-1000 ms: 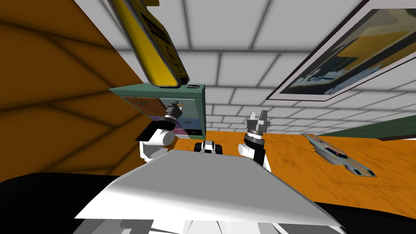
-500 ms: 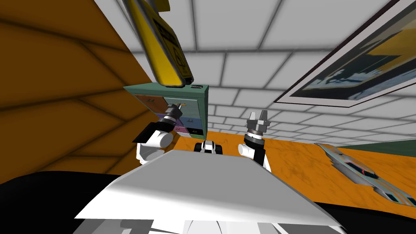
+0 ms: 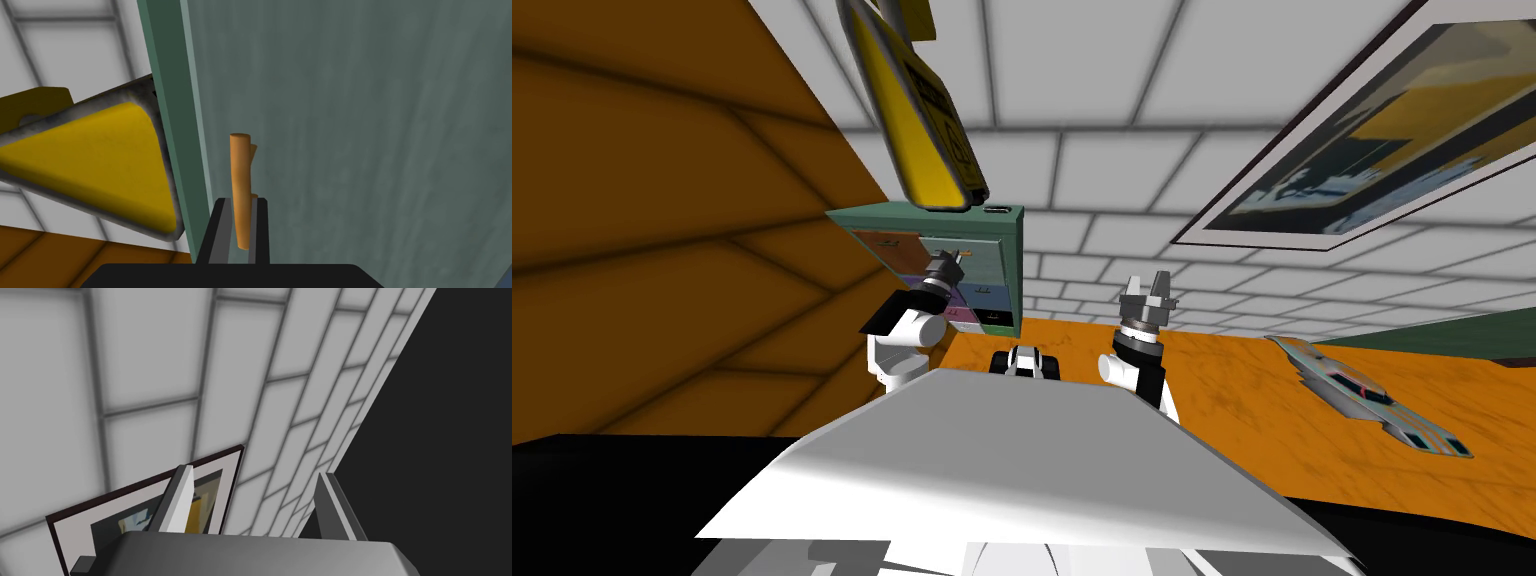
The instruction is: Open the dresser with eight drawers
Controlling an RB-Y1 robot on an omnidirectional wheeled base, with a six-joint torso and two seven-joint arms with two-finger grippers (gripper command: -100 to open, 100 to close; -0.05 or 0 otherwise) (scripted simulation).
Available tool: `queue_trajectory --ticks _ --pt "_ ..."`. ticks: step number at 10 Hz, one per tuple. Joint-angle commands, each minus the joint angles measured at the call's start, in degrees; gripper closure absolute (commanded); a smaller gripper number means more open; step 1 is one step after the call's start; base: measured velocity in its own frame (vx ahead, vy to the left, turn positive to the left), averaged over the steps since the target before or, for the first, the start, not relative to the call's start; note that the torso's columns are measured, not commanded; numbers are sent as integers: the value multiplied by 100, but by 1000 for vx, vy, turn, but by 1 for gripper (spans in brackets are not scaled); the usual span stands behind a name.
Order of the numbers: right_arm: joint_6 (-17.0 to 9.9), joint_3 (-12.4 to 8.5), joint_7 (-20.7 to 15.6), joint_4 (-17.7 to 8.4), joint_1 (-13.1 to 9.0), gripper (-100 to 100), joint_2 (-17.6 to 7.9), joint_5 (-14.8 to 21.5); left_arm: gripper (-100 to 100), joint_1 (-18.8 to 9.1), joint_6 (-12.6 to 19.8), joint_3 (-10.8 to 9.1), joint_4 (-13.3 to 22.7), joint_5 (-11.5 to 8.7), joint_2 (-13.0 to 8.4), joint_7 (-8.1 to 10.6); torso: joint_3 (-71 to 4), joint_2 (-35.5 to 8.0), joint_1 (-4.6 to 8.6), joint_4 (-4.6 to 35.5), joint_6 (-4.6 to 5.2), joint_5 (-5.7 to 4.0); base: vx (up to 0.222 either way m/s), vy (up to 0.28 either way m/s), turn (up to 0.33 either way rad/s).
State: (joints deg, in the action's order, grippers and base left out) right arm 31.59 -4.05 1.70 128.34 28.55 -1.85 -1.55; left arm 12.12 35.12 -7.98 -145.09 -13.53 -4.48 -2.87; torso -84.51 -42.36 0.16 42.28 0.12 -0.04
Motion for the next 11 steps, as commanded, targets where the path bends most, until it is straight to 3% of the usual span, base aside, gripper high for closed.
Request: queue_trajectory --ticks 1,4,9,10,11 --pt "0 0 0 0 0 0 0 0 100 -411 172 33 256 217 171 -49 -4 4 -8 2 -11 2 -151 24 -25" --pt "0 0 0 0 1 0 0 0 100 -893 351 27 559 450 344 -97 -8 10 12 1 4 -6 -137 13 -57" --pt "0 0 0 0 1 0 0 0 100 -704 357 45 374 331 303 -112 5 -9 4 5 0 -2 -145 2 12" --pt "0 0 0 0 0 0 0 0 -100 -788 504 -39 312 309 296 -115 8 -13 11 5 1 -3 -84 -5 26" --pt "0 0 0 0 2 0 1 0 -100 -869 672 -100 225 267 291 -116 -14 25 3 -3 -6 -2 21 -1 37"
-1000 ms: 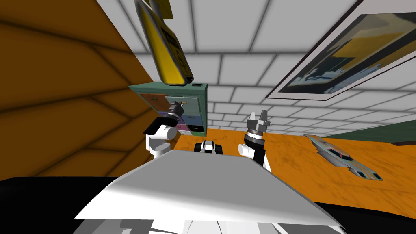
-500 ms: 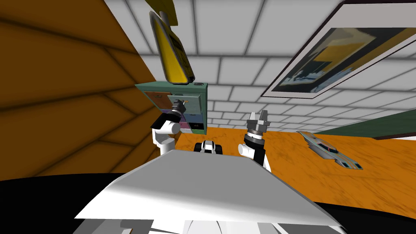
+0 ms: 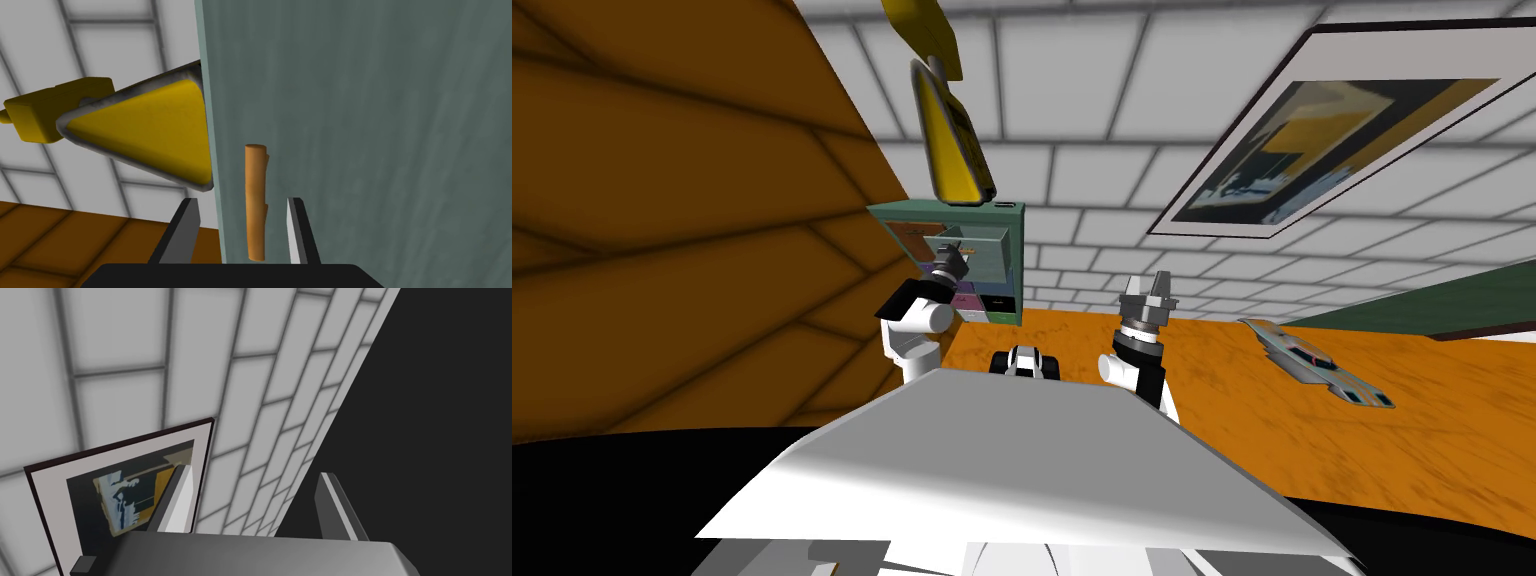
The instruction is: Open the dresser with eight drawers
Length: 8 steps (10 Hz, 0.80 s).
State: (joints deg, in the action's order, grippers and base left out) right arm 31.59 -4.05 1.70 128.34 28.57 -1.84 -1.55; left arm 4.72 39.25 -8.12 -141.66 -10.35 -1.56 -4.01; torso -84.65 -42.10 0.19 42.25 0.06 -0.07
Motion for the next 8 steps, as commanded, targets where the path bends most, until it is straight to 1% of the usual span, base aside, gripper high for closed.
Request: queue_trajectory --ticks 1,4,8 --pt "0 0 0 0 2 0 0 0 -100 -209 427 -145 -206 -94 -6 -3 -22 30 -14 -10 -5 5 55 -10 38" --pt "1 -1 0 1 2 0 0 0 -100 -452 927 -326 -468 -219 -21 -6 3 -12 -18 3 -4 5 54 -14 36" --pt "0 -1 0 0 2 0 0 0 -100 -776 1602 -566 -818 -386 -40 -10 12 -30 -17 22 -10 -1 24 -7 31"
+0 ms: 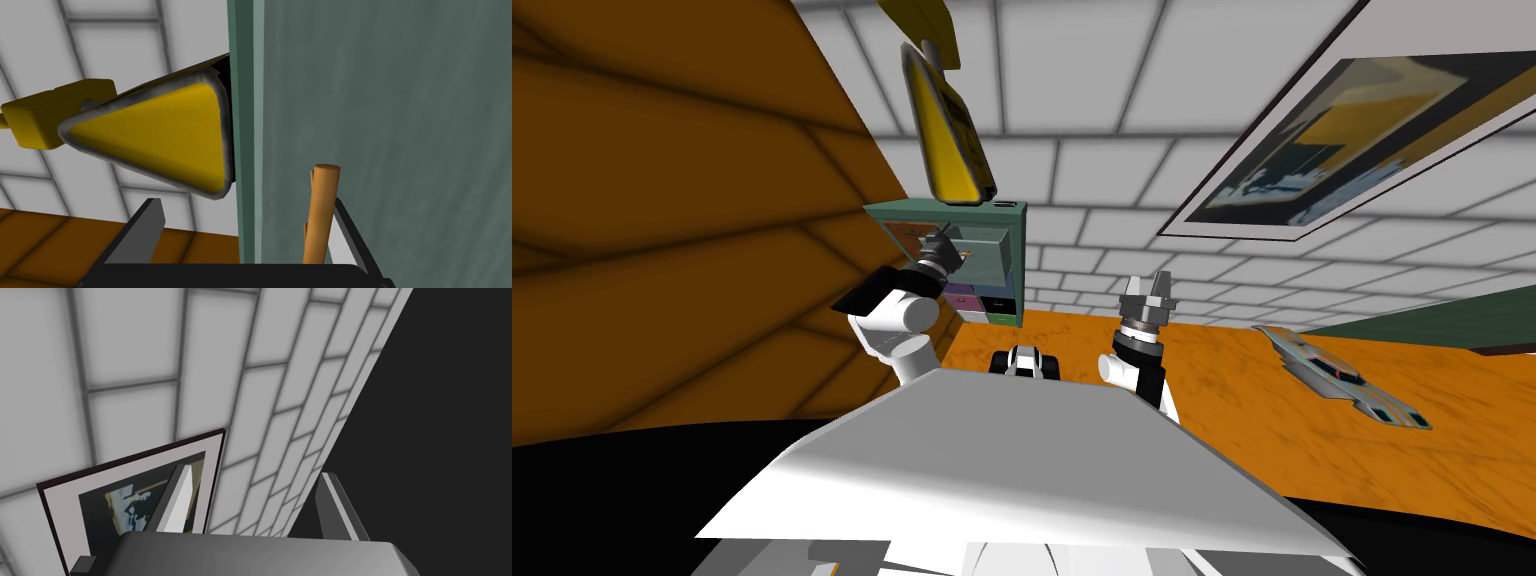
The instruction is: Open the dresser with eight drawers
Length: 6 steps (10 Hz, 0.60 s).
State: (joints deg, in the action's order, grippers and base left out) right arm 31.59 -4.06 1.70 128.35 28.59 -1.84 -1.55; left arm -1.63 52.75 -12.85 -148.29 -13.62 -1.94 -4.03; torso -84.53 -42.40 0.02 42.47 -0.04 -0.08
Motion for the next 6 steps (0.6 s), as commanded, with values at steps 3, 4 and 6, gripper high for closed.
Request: queue_trajectory --ticks 3,4,6 --pt "0 0 0 0 -1 0 0 0 0 -76 224 -62 -68 -45 -3 -2 9 -11 1 -4 3 3 8 -2 2" --pt "0 0 0 0 -1 0 0 0 0 -72 230 -62 -63 -44 -3 -3 6 -5 1 -7 3 4 0 0 0" --pt "0 0 0 0 -1 0 0 0 0 -65 238 -62 -55 -44 -2 -3 0 4 1 -12 3 5 0 0 0"
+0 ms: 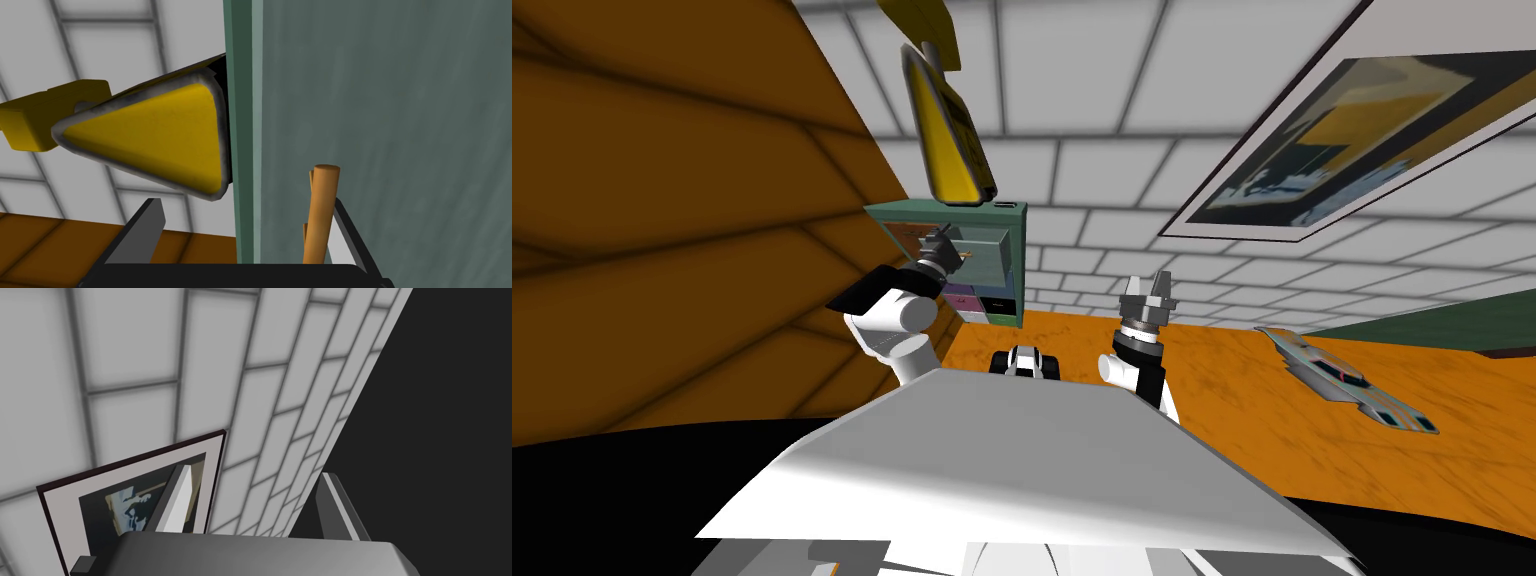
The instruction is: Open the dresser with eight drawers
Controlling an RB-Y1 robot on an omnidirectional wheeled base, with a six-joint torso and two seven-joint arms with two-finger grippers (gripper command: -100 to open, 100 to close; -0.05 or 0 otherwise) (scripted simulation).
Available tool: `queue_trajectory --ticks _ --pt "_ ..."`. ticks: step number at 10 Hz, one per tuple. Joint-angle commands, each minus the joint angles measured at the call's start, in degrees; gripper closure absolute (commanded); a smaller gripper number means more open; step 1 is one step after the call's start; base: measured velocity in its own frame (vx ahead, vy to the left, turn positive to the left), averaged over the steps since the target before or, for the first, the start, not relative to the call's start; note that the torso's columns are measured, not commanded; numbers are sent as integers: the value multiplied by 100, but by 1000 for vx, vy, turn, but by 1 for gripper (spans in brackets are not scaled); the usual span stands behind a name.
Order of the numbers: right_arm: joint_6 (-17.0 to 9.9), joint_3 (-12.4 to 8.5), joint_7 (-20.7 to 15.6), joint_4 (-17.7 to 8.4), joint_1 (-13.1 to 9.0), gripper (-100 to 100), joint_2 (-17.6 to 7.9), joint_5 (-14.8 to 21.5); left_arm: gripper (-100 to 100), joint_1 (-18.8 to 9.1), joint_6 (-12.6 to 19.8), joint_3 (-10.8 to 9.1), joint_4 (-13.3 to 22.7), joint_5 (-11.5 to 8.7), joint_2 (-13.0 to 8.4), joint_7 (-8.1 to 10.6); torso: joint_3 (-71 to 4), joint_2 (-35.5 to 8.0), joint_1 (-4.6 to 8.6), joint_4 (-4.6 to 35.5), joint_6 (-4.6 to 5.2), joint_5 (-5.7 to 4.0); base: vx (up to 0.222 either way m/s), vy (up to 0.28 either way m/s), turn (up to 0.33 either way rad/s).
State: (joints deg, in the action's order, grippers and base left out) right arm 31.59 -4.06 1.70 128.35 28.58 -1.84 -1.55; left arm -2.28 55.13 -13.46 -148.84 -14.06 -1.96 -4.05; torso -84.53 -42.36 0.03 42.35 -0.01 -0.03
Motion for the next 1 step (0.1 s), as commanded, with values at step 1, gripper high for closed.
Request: queue_trajectory --ticks 1 --pt "0 0 0 0 0 0 0 0 0 2 2 0 2 0 0 0 -1 2 0 -2 0 1 0 0 0"
